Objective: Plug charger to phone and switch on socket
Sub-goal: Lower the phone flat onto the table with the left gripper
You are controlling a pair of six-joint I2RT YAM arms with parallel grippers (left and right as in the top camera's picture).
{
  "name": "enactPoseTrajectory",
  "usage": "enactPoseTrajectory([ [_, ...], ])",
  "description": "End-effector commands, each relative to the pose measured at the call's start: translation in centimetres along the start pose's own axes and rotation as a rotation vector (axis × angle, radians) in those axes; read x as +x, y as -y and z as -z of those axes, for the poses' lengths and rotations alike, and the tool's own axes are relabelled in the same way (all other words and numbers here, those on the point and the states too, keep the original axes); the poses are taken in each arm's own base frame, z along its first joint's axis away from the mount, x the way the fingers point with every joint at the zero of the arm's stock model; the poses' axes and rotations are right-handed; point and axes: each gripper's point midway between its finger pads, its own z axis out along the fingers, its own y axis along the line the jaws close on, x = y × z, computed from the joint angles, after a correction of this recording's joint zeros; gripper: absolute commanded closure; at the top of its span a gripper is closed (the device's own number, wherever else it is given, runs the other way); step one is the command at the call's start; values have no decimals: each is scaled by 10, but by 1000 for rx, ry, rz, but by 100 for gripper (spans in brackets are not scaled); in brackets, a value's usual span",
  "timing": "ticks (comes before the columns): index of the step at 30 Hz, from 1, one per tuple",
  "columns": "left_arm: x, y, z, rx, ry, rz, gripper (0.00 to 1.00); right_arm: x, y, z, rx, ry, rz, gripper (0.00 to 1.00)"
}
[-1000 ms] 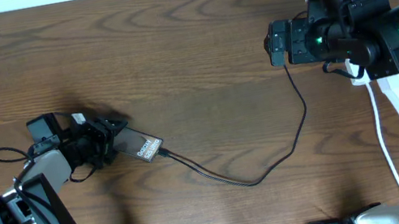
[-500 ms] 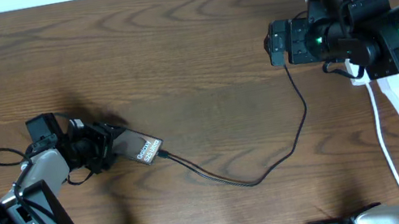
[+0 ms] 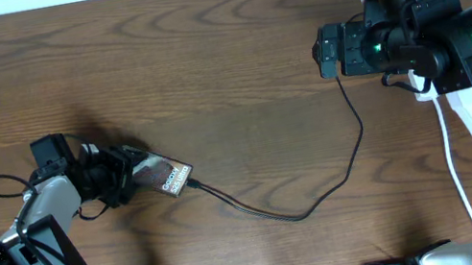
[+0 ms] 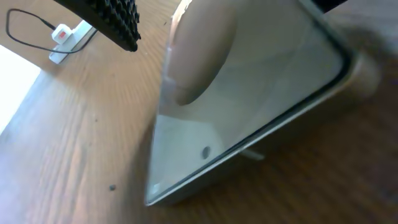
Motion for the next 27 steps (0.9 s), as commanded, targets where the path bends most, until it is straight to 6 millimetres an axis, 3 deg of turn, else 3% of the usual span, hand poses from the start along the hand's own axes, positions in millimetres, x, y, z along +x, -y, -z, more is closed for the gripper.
enactPoseTrajectory([
  [1, 8, -102, -11, -392, 52, 110, 36, 0, 1, 2, 11, 8, 1, 1],
  [27, 17, -122, -2, -503, 43, 148, 36, 2, 2, 2, 13, 1, 0, 1],
])
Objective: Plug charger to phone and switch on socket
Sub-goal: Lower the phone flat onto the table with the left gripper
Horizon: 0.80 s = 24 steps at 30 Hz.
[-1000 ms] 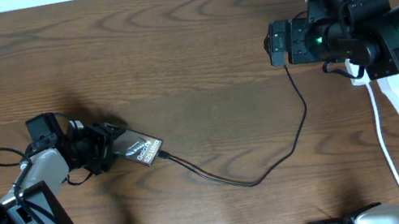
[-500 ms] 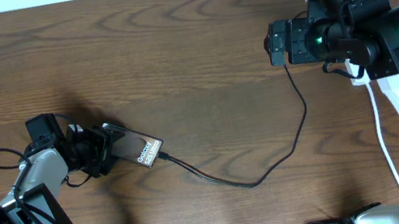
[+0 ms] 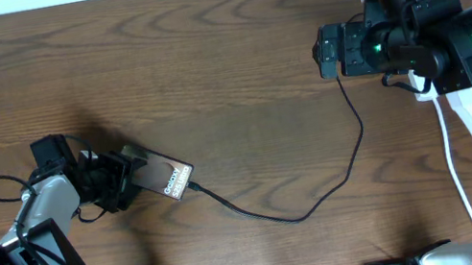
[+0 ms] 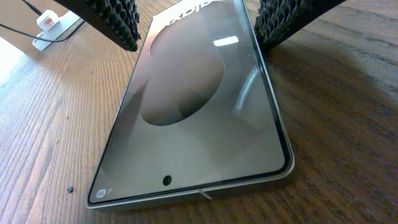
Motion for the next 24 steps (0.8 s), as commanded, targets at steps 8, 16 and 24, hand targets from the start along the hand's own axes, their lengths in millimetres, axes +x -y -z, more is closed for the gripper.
enactPoseTrajectory([
  [8, 9, -116, -12, -465, 53, 107, 36, 1, 2, 2, 13, 2, 1, 1],
  [16, 1, -93, 8, -396, 137, 63, 36, 1, 2, 2, 14, 1, 1, 1],
  [24, -8, -19, 102, -208, 434, -115, 31, 1, 3, -7, 24, -16, 0, 1],
])
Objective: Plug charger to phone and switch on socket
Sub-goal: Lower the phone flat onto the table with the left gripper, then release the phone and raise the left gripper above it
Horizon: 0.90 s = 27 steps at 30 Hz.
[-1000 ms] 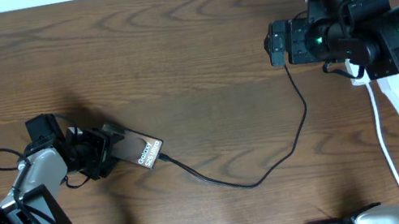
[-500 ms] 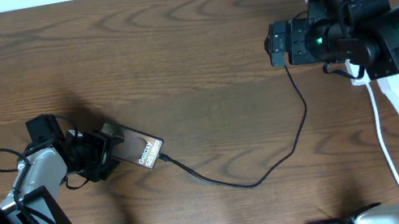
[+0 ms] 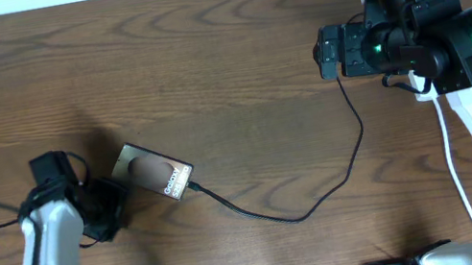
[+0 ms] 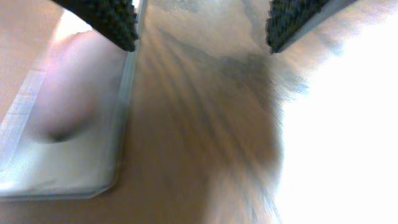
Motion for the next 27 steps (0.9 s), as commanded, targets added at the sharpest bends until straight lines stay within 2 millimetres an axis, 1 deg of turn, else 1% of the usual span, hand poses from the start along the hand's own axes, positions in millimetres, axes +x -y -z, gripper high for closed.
enactPoseTrajectory([
  [1, -28, 20, 59, 73, 230, -92, 30, 0, 2, -8, 21, -16, 0, 1],
  [4, -27, 38, 95, 173, 306, -158, 27, 0, 2, -13, 25, -28, 0, 1],
  [7, -18, 61, 127, 307, 349, -250, 25, 1, 2, -16, 28, -36, 0, 1],
  [12, -4, 90, 167, 459, 379, -401, 21, 1, 3, -19, 33, -41, 0, 1],
  [16, -1, 109, 195, 490, 402, -511, 17, 0, 3, -19, 33, -40, 0, 1],
  [17, 0, 120, 205, 488, 403, -552, 16, 1, 3, -19, 33, -41, 0, 1],
  [22, 2, 143, 222, 421, 431, -646, 16, 1, 3, -19, 34, -43, -1, 1],
  [25, 5, 155, 224, 355, 459, -702, 16, 2, 4, -19, 35, -45, -1, 1],
  [27, 10, 161, 222, 312, 478, -738, 16, 2, 4, -19, 36, -47, 0, 1],
])
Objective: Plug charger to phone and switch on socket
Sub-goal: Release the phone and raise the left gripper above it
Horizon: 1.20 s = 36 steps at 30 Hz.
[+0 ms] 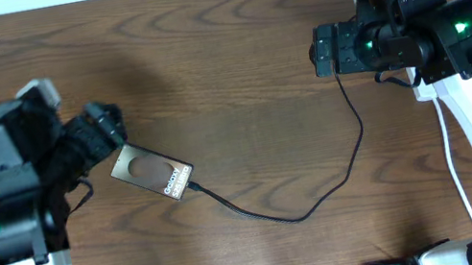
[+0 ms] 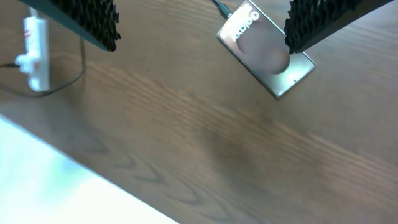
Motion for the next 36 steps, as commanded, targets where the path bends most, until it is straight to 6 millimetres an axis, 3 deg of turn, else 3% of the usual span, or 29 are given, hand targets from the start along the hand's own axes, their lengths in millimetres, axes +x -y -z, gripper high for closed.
enactPoseTrajectory([
  [1, -7, 5, -3, -116, 29, -116, 15, 1, 2, -3, 21, -8, 1, 1],
  [9, 2, 22, -19, -182, 35, -178, 15, 6, 8, -3, 48, -27, 8, 1],
  [21, 2, 22, -19, -182, 33, -180, 15, 7, 15, -3, 86, -26, 8, 1],
  [25, 3, 22, -19, -183, 32, -180, 15, 3, 26, -3, 135, -7, -5, 1],
  [29, 3, 22, -19, -183, 31, -180, 15, -3, 46, -1, 166, 1, -57, 1],
  [36, 3, 22, -19, -183, 31, -180, 15, -16, 131, -4, 277, -15, -167, 1],
])
